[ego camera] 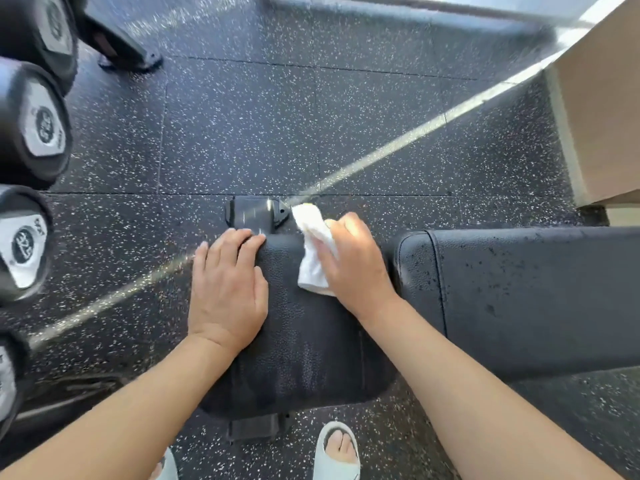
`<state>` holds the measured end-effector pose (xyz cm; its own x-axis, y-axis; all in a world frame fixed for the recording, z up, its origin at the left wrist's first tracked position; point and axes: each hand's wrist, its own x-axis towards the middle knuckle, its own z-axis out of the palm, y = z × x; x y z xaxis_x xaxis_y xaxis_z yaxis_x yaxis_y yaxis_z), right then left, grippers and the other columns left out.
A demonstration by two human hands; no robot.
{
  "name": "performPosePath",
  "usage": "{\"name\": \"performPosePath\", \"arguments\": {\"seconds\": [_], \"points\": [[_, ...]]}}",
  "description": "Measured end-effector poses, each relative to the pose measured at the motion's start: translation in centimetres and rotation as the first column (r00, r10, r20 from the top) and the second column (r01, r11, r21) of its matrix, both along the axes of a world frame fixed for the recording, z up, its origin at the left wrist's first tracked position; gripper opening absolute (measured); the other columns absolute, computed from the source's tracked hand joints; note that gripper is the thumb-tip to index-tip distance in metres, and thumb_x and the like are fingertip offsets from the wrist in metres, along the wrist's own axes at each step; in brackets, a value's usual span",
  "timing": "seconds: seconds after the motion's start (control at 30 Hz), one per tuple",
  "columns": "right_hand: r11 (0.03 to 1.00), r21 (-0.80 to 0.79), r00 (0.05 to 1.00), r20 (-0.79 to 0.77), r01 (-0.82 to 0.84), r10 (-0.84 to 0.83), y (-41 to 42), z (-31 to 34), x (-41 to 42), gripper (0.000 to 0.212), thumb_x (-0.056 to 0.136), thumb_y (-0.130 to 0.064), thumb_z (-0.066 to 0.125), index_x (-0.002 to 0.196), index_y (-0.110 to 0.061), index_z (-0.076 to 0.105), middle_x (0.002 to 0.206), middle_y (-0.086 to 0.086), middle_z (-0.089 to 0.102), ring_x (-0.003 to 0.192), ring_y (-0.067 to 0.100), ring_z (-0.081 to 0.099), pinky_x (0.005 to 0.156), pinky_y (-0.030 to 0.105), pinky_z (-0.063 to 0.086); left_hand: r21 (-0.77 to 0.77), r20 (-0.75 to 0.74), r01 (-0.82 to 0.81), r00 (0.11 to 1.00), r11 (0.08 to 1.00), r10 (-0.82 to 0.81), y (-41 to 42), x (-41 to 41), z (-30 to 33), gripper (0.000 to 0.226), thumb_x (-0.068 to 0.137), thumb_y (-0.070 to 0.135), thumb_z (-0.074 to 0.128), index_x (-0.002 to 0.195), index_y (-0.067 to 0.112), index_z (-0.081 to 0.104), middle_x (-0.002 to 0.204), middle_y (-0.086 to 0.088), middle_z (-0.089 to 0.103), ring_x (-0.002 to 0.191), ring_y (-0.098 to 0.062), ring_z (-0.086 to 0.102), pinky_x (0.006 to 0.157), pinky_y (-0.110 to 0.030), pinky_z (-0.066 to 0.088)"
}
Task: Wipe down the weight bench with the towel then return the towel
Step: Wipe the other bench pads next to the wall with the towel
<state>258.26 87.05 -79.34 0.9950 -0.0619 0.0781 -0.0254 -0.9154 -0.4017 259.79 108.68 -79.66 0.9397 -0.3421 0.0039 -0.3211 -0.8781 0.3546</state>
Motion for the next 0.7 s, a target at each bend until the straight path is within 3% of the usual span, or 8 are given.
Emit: {"name": "performPosePath", "arguments": {"seconds": [0.03,0.1,0.13,0.23,0.33,0.43,0.6,0.7], "points": [[0.997,-0.071,0.999,-0.035,-0.034,0.032,-0.8,0.3,-0.2,0.031,0.110,-0.026,0.045,0.098,-0.005,0.064,0.090,0.004,0.044,0.082,0.018,0.038,0.079,0.030,0.039,-0.023,-0.017,0.002,1.000,1.000,-0.002,0.2,0.0,0.0,0.048,0.096,0.026,0.041,0.140,0.015,0.054,0.145,-0.006,0.050,0.142,-0.030,0.042,0.123,-0.057,0.025],[0.983,-0.181,0.999,-0.030,0.006,-0.012,-2.5,0.1,0.9,0.007,0.090,-0.003,0.071,0.091,-0.005,0.064,0.081,0.007,0.049,0.070,0.021,0.041,0.066,0.037,0.047,-0.071,-0.061,0.002,0.998,0.998,-0.006,0.4,0.1,0.1,0.046,0.097,0.025,0.043,0.141,0.017,0.054,0.148,-0.003,0.050,0.146,-0.028,0.039,0.124,-0.057,0.024],[0.983,-0.167,0.994,-0.071,0.071,-0.084,-2.6,0.1,1.6,0.014,0.083,0.000,0.074,0.089,-0.007,0.063,0.080,0.008,0.051,0.068,0.020,0.042,0.063,0.040,0.048,-0.092,-0.086,-0.005,0.996,0.996,-0.003,0.6,0.1,0.2,0.046,0.097,0.024,0.046,0.142,0.018,0.055,0.150,-0.003,0.050,0.148,-0.027,0.037,0.124,-0.057,0.024],[0.955,-0.265,0.970,-0.167,0.130,-0.178,0.2,1.1,4.1,0.010,0.097,-0.021,0.058,0.092,-0.014,0.065,0.090,0.007,0.055,0.077,0.023,0.048,0.071,0.038,0.048,-0.132,-0.131,0.015,0.991,0.991,-0.033,2.0,-1.1,0.8,0.050,0.092,0.015,0.059,0.142,0.020,0.057,0.156,-0.003,0.047,0.151,-0.028,0.034,0.124,-0.058,0.027],[0.987,-0.156,0.989,-0.132,0.043,-0.064,5.9,0.6,5.6,0.023,0.090,-0.017,0.049,0.082,-0.007,0.068,0.075,0.014,0.057,0.073,0.032,0.054,0.063,0.041,0.050,-0.172,-0.147,0.073,0.984,0.982,-0.098,5.4,-2.9,1.5,0.052,0.089,0.014,0.065,0.140,0.022,0.059,0.160,0.000,0.043,0.152,-0.027,0.034,0.119,-0.052,0.037],[0.999,-0.038,0.992,-0.126,0.008,-0.013,11.9,0.3,6.5,0.039,0.095,-0.035,0.041,0.085,-0.005,0.064,0.089,0.016,0.060,0.085,0.034,0.055,0.078,0.045,0.048,-0.228,-0.216,0.026,0.973,0.973,-0.076,9.5,-4.7,1.5,0.051,0.090,0.015,0.067,0.139,0.025,0.059,0.159,0.005,0.042,0.143,-0.024,0.042,0.110,-0.047,0.045],[1.000,-0.021,0.998,-0.059,-0.013,0.011,15.7,0.3,6.2,0.029,0.094,-0.029,0.051,0.086,-0.002,0.061,0.091,0.012,0.053,0.082,0.029,0.049,0.072,0.036,0.040,-0.271,-0.356,-0.104,0.935,0.957,0.001,15.4,-6.1,0.7,0.042,0.094,0.016,0.062,0.135,0.025,0.057,0.143,0.013,0.047,0.125,-0.015,0.048,0.096,-0.044,0.056],[0.997,-0.040,0.998,0.016,-0.060,0.061,16.4,0.1,5.6,0.023,0.095,-0.023,0.052,0.084,-0.004,0.059,0.088,0.011,0.053,0.079,0.027,0.047,0.071,0.037,0.042,-0.278,-0.374,-0.133,0.927,0.951,0.020,17.4,-6.0,1.0,0.040,0.096,0.015,0.059,0.135,0.025,0.057,0.137,0.015,0.047,0.121,-0.011,0.049,0.100,-0.041,0.052]]}}
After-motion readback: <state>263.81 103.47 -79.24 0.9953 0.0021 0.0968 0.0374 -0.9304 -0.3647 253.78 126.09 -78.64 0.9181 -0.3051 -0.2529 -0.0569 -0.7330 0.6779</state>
